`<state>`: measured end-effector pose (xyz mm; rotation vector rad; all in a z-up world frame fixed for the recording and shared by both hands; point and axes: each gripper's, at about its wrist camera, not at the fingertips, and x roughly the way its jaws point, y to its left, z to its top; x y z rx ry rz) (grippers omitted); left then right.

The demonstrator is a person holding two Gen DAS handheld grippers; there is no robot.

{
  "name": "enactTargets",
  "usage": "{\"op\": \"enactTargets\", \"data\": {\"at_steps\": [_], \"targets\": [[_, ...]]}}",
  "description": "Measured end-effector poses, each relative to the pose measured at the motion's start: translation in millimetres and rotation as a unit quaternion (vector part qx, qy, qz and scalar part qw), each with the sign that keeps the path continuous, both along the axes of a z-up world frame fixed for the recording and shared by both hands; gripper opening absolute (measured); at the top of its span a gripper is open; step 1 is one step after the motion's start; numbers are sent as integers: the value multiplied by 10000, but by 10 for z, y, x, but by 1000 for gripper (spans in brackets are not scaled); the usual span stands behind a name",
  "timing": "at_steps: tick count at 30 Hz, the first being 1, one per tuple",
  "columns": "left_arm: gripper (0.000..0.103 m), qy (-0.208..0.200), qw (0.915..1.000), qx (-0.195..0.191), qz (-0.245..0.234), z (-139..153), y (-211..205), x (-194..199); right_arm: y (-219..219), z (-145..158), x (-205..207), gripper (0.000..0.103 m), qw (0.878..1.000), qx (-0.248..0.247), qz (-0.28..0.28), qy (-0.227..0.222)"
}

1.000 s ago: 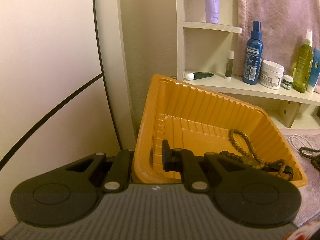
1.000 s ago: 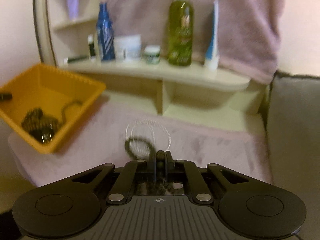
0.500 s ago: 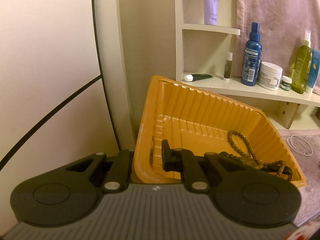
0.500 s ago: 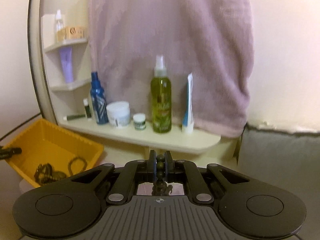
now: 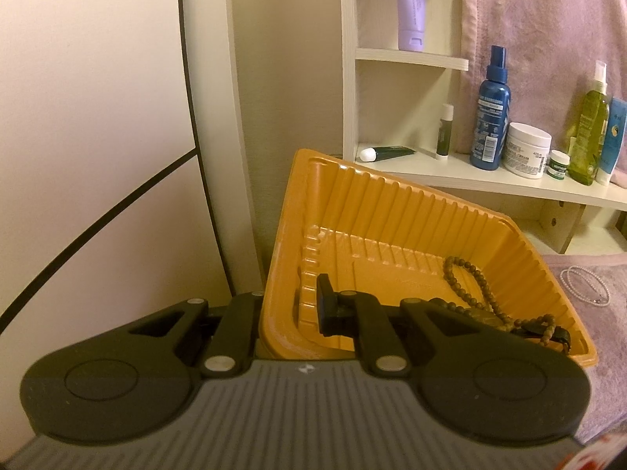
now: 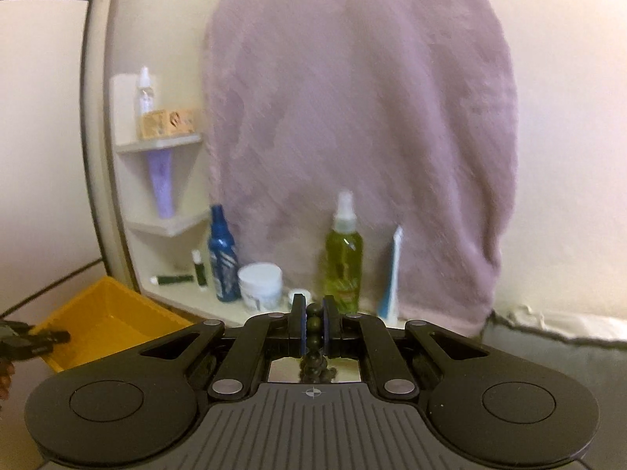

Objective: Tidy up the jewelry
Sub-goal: 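Lift the long bead necklace high with the right tool toward the tray, then lower the bead necklace into the orange tray and open the right tool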

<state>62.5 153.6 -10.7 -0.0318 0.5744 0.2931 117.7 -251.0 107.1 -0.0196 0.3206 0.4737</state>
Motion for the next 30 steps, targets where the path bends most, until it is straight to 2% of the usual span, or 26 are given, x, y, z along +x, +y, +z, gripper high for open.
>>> {"op": "enactTargets", "data": {"at_steps": [6, 11, 18, 23, 30], "targets": [[11, -33, 10000, -2, -24, 8, -2, -10, 240, 227, 15, 7, 9992, 169, 296, -229], [11, -41, 10000, -28, -30, 12, 3, -6, 543, 375, 80, 7, 9957, 501, 694, -358], [11, -44, 10000, -37, -56, 21, 10, 9, 1115, 432, 225, 7, 9866, 884, 1338, -294], [11, -46, 10000, -63, -57, 14, 17, 3, 1530, 315, 352, 7, 9824, 945, 1612, -66], [11, -41, 9999, -99, -59, 7, 25, -2, 1933, -227, 567, 7, 9791, 772, 1726, 747]]}}
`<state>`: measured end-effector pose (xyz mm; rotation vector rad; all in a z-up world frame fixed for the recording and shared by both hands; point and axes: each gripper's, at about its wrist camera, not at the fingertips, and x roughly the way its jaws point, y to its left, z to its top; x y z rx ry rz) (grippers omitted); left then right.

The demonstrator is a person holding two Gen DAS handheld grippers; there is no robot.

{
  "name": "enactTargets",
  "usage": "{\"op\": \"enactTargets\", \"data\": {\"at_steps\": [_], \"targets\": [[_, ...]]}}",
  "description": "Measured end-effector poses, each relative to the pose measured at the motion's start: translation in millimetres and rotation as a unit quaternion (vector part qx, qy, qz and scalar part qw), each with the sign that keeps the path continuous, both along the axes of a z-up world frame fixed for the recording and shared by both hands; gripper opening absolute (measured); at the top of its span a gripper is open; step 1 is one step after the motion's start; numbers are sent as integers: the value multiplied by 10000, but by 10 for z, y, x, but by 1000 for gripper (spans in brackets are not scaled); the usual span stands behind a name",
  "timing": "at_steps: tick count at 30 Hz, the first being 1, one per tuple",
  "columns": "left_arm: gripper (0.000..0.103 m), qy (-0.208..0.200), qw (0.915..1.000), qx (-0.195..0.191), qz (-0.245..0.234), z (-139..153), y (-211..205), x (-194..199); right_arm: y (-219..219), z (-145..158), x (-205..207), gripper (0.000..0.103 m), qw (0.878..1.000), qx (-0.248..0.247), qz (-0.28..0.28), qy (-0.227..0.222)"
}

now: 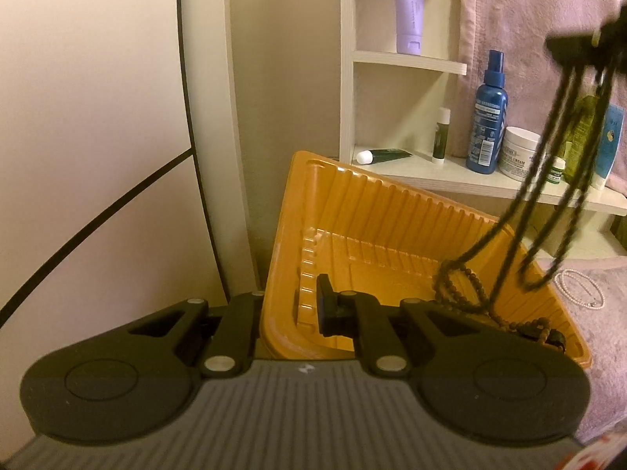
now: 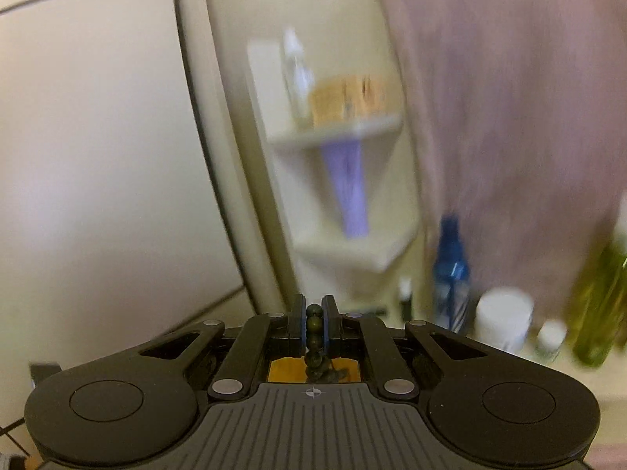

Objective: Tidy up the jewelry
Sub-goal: 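Lower the bead necklace into the orange tray and open the right tool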

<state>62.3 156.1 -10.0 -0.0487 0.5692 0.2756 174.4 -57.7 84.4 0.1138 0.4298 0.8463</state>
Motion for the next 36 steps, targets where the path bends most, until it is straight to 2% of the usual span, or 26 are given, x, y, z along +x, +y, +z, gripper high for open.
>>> {"op": "enactTargets", "data": {"at_steps": [9, 18, 22, 32, 33, 35, 36], "targets": [[11, 0, 10000, -5, 13, -3, -1, -3, 135, -688, 109, 7, 9958, -324, -14, 855], [11, 12, 10000, -1, 39, -4, -3, 4, 246, -1134, 105, 7, 9894, -640, 16, 1301], [11, 15, 10000, -3, 42, -4, -4, 4, 284, -1215, 99, 8, 9882, -700, 25, 1363], [11, 31, 10000, -11, 53, -11, 5, 15, 392, -1139, 65, 8, 9893, -742, 102, 1251], [11, 35, 10000, -4, 55, -14, 4, 17, 398, -1144, 63, 10, 9891, -774, 84, 1252], [11, 40, 10000, 8, 57, -16, 1, 24, 388, -1146, 47, 29, 9892, -767, 94, 1244], [11, 41, 10000, 7, 60, -16, 0, 27, 372, -1142, 34, 48, 9898, -727, 74, 1222]]}}
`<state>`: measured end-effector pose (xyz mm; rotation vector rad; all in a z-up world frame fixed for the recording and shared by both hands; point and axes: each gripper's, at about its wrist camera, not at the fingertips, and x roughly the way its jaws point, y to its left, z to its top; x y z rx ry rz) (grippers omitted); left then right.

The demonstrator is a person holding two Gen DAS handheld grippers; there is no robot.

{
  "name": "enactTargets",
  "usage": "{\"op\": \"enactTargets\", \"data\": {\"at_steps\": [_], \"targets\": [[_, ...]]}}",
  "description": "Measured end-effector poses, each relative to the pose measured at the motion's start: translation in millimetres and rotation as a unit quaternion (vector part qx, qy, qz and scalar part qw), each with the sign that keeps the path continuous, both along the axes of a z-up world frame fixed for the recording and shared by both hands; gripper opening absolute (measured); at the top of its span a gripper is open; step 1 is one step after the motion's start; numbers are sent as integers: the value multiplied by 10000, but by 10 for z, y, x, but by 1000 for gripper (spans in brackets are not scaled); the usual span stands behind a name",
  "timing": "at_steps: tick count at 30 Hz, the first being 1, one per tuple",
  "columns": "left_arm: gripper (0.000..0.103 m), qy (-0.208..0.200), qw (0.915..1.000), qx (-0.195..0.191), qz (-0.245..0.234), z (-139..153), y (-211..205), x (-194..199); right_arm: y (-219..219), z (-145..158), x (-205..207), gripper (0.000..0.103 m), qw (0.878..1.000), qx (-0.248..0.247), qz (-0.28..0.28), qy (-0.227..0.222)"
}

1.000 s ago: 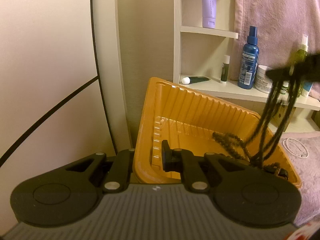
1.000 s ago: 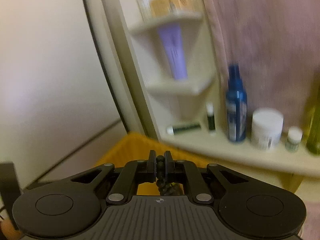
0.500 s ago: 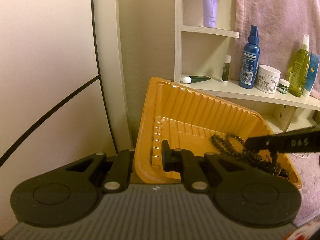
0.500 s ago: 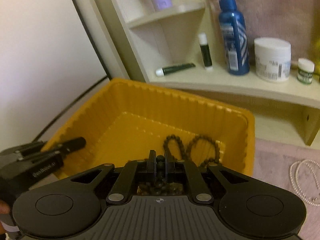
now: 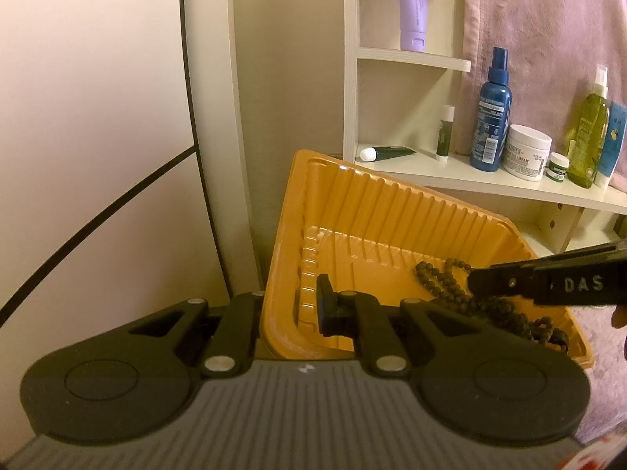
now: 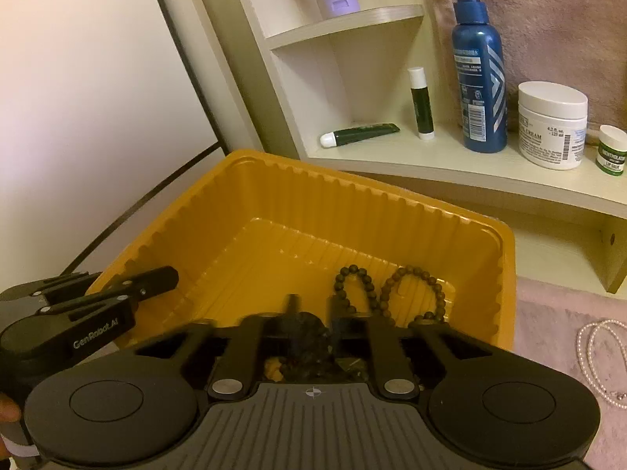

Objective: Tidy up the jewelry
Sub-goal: 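Lower the bead necklace into the orange tray and open the right tool, then move the right tool to the pearl necklace and close on it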

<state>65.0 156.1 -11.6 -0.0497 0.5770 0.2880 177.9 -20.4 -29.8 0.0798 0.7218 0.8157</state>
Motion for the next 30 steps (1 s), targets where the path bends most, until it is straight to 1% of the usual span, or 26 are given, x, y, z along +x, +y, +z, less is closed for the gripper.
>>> {"op": "enactTargets", "data": {"at_steps": [1, 2, 12, 15, 19, 22, 25, 30], "targets": [[11, 5, 10000, 3, 3, 0, 0, 1, -19, 9, -17, 59, 10000, 48, -42, -51], [11, 10, 10000, 4, 9, -1, 0, 2, -39, 21, -34, 59, 9999, 90, -66, -102], [11, 45, 10000, 41, 33, -8, -4, 10, -275, 111, -89, 60, 9993, 293, -210, -111], [11, 44, 10000, 47, 33, -5, -3, 9, -399, 147, -125, 60, 9988, 352, -293, -163], [11, 45, 10000, 44, 34, -4, -5, 7, -673, 186, -222, 60, 9978, 431, -436, -265], [11, 55, 10000, 41, 52, -5, -7, 12, -938, 181, -303, 61, 9965, 353, -651, -377], [11, 59, 10000, 42, 64, -8, -8, 13, -1228, 99, -316, 61, 9943, 182, -975, -387], [11, 64, 9999, 54, 62, -9, -8, 16, -1690, -163, -179, 61, 9869, -108, -1605, -106]]}}
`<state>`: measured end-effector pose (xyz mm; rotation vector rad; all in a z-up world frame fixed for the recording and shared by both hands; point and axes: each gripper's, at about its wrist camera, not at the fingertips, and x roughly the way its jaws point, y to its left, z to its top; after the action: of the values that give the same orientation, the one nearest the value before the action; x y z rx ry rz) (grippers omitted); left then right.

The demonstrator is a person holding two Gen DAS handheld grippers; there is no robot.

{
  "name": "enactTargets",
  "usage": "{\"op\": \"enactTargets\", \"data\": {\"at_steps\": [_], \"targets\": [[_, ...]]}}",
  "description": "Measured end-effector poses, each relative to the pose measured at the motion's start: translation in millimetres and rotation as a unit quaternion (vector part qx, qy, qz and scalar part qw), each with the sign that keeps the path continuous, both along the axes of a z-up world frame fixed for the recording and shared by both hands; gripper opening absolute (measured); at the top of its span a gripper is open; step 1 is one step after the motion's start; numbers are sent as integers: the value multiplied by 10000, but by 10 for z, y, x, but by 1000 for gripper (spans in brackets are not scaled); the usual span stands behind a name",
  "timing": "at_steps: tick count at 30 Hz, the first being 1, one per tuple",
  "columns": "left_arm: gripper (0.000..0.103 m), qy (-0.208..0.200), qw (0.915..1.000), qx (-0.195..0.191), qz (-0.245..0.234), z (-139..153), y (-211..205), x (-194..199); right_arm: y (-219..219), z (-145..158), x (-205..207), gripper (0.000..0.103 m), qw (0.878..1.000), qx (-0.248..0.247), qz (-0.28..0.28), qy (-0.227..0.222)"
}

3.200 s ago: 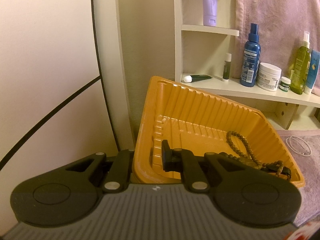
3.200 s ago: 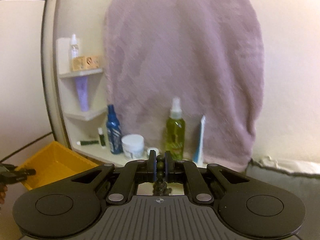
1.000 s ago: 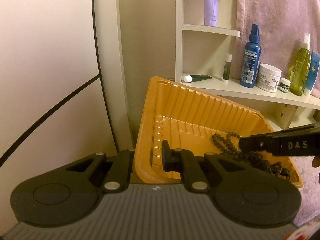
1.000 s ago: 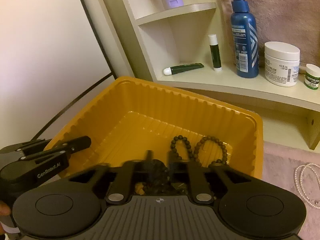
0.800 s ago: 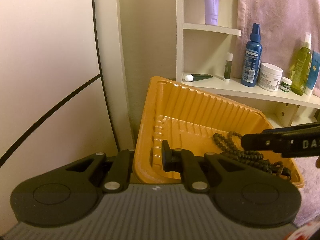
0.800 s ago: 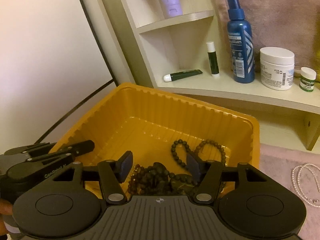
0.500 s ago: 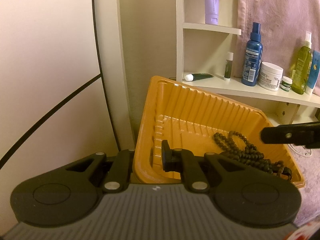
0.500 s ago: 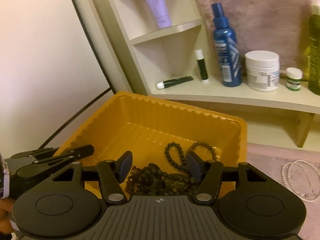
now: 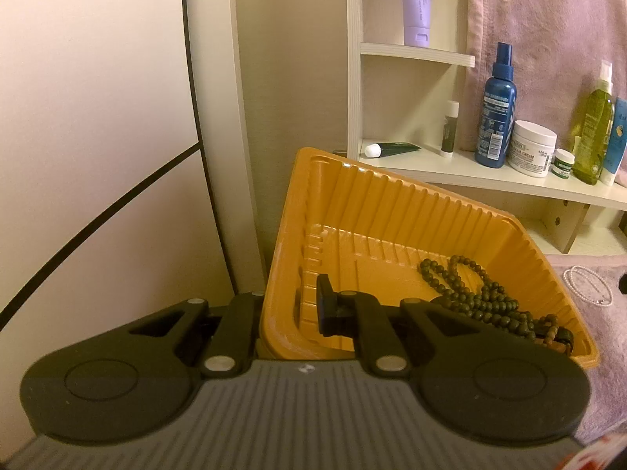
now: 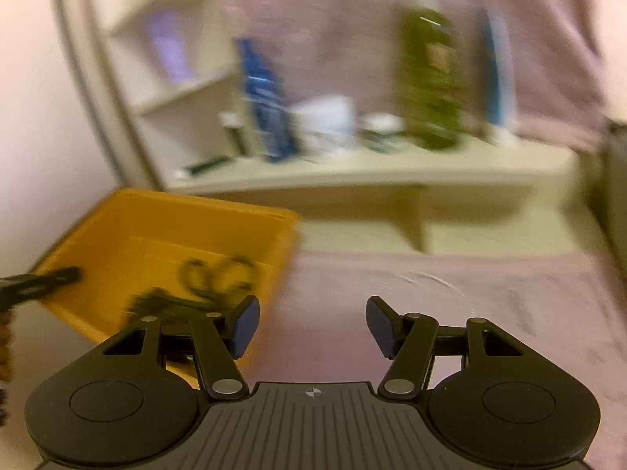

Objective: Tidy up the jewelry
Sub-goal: 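Move the right tool to the pearl necklace and close on it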

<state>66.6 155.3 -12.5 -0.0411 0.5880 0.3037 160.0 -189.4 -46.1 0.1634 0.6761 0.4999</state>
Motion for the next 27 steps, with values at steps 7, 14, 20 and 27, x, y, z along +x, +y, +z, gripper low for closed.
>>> {"op": "enactTargets", "data": {"at_steps": [7, 14, 20, 27], "targets": [[11, 26, 10000, 8, 27, -9, 8, 3, -358, -255, 166, 61, 9991, -228, -343, 133], [11, 58, 10000, 3, 47, -20, 13, 9, -390, -388, 355, 61, 9989, -403, -226, 73], [11, 61, 10000, 10, 46, -21, 13, 13, -349, -488, 511, 60, 9993, -305, -216, 86], [11, 68, 10000, 36, 38, -22, 17, 19, -239, -542, 566, 61, 9998, -147, -97, 122]]}}
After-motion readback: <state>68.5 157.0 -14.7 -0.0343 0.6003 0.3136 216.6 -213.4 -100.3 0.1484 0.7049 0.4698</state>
